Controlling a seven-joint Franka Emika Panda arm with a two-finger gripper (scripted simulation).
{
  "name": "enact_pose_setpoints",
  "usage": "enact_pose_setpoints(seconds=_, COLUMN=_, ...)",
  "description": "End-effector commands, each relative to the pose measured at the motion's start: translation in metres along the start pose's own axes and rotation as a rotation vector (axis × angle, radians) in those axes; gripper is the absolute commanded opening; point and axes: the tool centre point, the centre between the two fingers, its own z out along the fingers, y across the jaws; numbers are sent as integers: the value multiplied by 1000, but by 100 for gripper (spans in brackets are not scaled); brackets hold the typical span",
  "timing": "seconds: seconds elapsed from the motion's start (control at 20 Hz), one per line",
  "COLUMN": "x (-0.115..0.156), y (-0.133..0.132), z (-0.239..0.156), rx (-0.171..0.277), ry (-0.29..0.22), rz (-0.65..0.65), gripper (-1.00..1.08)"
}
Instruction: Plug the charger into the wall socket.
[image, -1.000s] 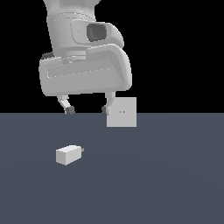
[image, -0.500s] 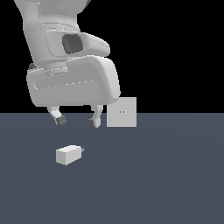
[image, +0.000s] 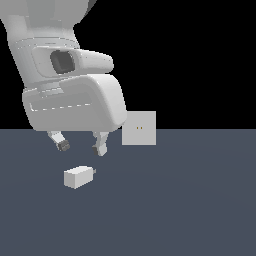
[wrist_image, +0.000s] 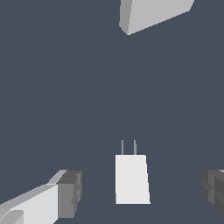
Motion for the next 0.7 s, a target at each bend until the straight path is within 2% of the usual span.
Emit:
enact_pose_setpoints(seconds=0.0, x=-1, y=-1, z=2, rx=-2, ry=5, rz=8, gripper=100)
enact_pose_setpoints(seconds=0.65, x=-4, y=-1, z=6, rx=-3, ry=5, rz=10, gripper=100)
